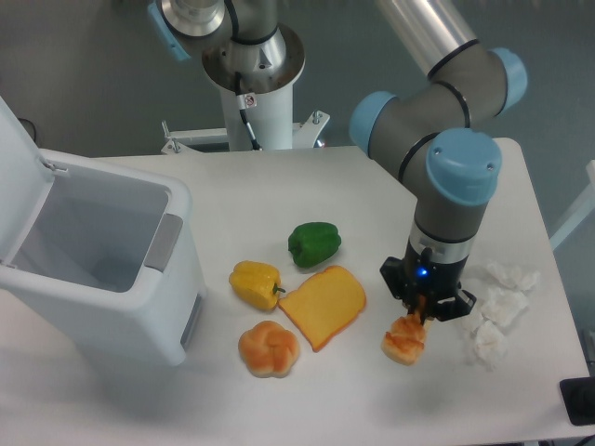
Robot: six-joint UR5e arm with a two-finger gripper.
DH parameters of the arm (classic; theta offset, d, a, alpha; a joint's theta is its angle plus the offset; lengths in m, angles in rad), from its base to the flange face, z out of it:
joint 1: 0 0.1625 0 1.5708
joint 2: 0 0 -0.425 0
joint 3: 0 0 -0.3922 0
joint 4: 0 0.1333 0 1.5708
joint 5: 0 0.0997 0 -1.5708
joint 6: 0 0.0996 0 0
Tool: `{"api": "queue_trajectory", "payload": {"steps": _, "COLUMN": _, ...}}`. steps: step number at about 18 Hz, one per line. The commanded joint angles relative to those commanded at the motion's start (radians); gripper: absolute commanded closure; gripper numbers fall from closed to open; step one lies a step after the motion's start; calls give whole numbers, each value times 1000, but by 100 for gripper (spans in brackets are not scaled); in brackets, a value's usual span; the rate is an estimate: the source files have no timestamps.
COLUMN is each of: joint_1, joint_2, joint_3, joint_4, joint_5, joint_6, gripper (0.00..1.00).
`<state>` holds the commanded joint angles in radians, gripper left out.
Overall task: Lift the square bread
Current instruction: 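Lift the bread roll and carry it toward the white tissues, then hold the bread roll raised beside the tissues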
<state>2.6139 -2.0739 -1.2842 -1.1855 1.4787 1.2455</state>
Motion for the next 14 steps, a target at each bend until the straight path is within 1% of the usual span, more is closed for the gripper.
{"api": "queue_trajectory", "payload": {"steps": 1, "joint_1": 2, "joint_2": -3, "joint_3": 14, "joint_4": -17, "joint_5": 2, "joint_6": 14, "gripper": 83}}
{"api": "queue_trajectory", "payload": {"steps": 4, "joint_1": 14, "joint_2": -6, "joint_3": 26, "joint_4": -29, "joint_5": 6, "joint_6": 58, "gripper": 85}}
{"api": "queue_trajectory", "payload": {"steps": 5, "joint_1": 12, "joint_2": -6, "joint_3": 28, "joint_4": -26, "joint_5": 9, "joint_6": 61, "gripper": 88}}
{"api": "queue_trajectory", "payload": {"steps": 7, "joint_1": 14, "joint_2": -11, "joint_3": 39, "joint_4": -31, "joint_5": 12, "joint_6": 69, "gripper": 88}}
{"api": "queue_trajectory", "payload": {"steps": 14, "joint_1": 15, "joint_2": -3, "joint_3": 39, "joint_4": -42, "joint_5": 15, "joint_6": 92, "gripper": 87}}
